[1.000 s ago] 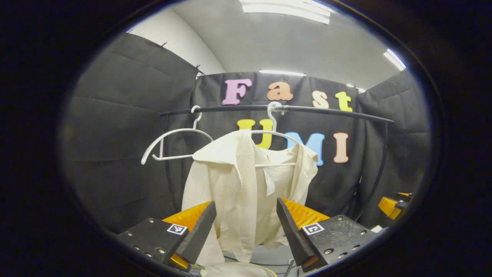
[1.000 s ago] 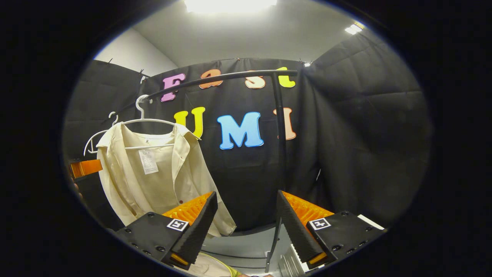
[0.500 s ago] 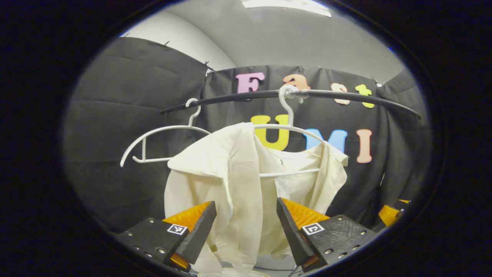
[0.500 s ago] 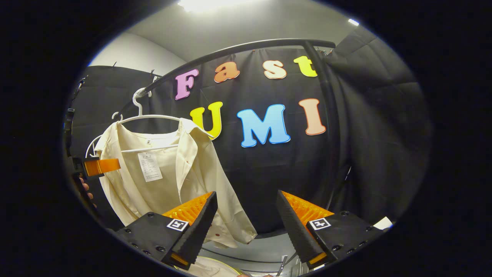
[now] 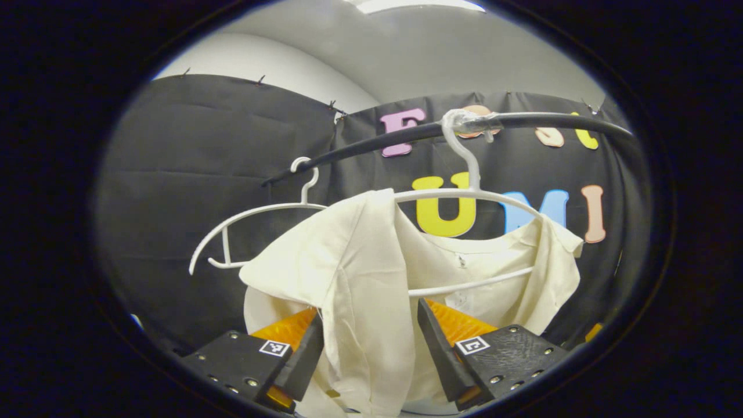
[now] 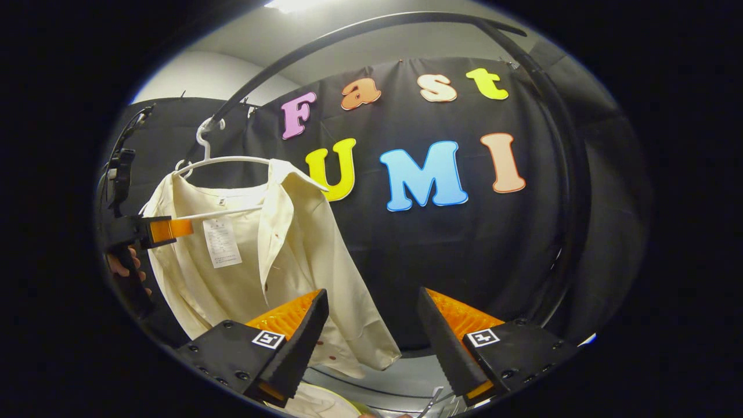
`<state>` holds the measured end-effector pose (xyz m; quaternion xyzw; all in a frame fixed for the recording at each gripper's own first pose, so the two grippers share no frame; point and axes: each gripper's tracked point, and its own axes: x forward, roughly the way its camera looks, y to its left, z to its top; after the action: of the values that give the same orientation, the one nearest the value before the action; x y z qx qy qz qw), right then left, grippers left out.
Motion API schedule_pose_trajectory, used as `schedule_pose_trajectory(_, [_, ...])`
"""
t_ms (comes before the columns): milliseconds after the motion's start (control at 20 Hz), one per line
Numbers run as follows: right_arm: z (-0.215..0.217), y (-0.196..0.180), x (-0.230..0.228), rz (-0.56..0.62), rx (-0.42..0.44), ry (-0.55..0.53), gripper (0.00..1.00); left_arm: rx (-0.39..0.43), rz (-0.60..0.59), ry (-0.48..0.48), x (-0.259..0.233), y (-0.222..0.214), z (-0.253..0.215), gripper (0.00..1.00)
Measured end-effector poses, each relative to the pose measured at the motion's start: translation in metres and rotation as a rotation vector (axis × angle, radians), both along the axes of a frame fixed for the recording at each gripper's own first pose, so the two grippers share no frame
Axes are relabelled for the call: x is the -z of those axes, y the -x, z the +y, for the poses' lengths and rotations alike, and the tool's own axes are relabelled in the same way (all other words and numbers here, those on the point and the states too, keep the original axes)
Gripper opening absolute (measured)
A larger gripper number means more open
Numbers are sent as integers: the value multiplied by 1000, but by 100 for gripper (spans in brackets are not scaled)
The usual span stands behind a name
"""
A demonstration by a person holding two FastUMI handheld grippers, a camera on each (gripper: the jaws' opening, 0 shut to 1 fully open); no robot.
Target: Grasp the clothes on the hanger with both hands and then place them into the laundry hamper below.
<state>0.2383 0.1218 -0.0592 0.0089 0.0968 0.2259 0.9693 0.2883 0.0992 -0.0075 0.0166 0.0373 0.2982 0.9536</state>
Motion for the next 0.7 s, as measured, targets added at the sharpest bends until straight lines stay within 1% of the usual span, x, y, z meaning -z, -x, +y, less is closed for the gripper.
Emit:
schedule_pose_trajectory(50, [2, 0, 5, 6, -25, 10, 93, -33, 7, 0, 2, 0, 5, 87])
schedule_pose_trajectory(100, [4, 1, 8, 6, -47, 20, 98, -60, 11, 5, 3, 5, 9, 82])
schedule_pose_trajectory(150, [5, 1, 9, 2, -63, 30, 98, -61, 11, 16, 4, 5, 9, 63])
schedule_pose_trajectory(200, [5, 0, 12, -2, -75, 36, 98, -76, 15, 21, 7, 7, 11, 58])
schedule_pose_trajectory(250, [5, -2, 14, -1, -84, 37, 98, -90, 21, 22, 7, 10, 14, 41])
schedule_pose_trajectory(350, [9, -3, 24, 20, -105, 29, 98, -72, 31, 20, 9, 12, 14, 15])
schedule_pose_trajectory(400, [13, -4, 29, 32, -117, 25, 98, -54, 33, 21, 8, 11, 11, 7])
schedule_pose_trajectory(450, [18, -6, 35, 47, -130, 27, 98, -39, 29, 24, 7, 12, 7, 5])
schedule_pose_trajectory(500, [22, -4, 41, 62, -145, 31, 93, -32, 21, 30, 7, 14, 9, 7])
schedule_pose_trajectory(550, [26, -3, 45, 76, -157, 33, 98, -15, 6, 40, 2, 19, 5, 1])
schedule_pose_trajectory(600, [28, 1, 47, 86, -168, 30, 93, 0, 5, 52, 2, 17, 3, 1])
schedule_pose_trajectory(650, [30, 4, 45, 87, -177, 25, 98, 8, 4, 56, 1, 19, 1, 1])
schedule_pose_trajectory(700, [33, 4, 42, 82, -180, 21, 98, 19, 0, 60, -1, 22, -1, 1])
